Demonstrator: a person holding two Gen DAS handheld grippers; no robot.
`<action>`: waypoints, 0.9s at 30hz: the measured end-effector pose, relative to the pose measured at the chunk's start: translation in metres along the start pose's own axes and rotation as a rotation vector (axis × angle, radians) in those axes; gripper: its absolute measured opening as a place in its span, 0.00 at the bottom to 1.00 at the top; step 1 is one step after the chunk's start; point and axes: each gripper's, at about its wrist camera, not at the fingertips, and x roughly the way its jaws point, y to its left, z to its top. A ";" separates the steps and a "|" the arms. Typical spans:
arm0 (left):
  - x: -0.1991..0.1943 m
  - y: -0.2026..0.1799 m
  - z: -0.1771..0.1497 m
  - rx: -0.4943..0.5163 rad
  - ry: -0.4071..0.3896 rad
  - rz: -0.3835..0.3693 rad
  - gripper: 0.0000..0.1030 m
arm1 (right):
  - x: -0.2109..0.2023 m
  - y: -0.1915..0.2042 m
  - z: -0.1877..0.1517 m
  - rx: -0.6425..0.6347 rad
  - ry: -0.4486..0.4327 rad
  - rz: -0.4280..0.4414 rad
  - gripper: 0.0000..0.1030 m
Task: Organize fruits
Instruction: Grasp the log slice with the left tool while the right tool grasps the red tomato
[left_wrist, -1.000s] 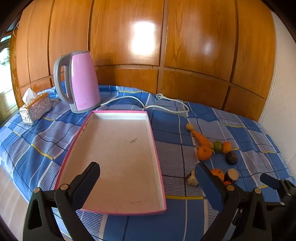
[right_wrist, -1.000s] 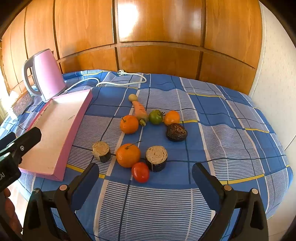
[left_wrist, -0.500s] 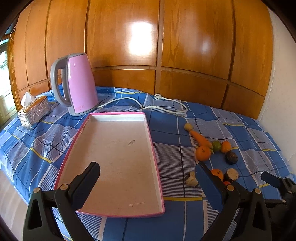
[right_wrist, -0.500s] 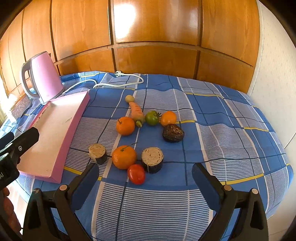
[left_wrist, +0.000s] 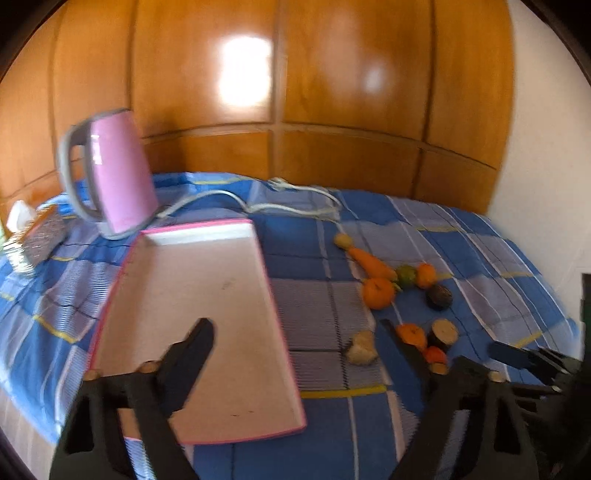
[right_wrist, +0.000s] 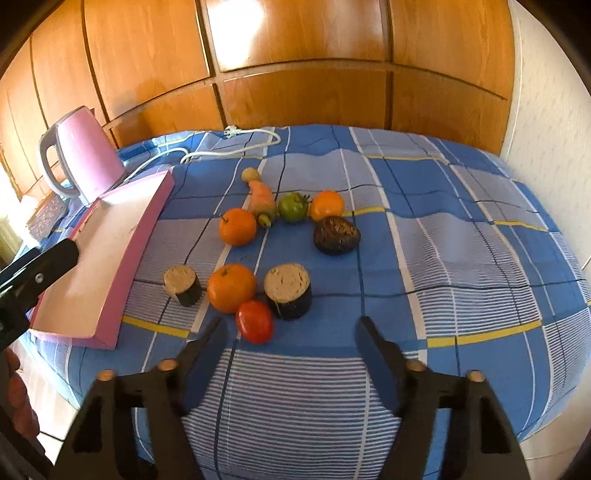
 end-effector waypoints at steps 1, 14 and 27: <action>0.003 -0.001 -0.001 0.011 0.017 -0.021 0.66 | 0.001 0.000 -0.001 -0.003 0.005 0.013 0.50; 0.035 -0.030 -0.007 0.122 0.146 -0.153 0.47 | 0.041 0.012 -0.004 -0.065 0.061 0.079 0.35; 0.078 -0.052 -0.009 0.232 0.242 -0.146 0.46 | 0.042 0.007 -0.005 -0.094 0.049 0.104 0.32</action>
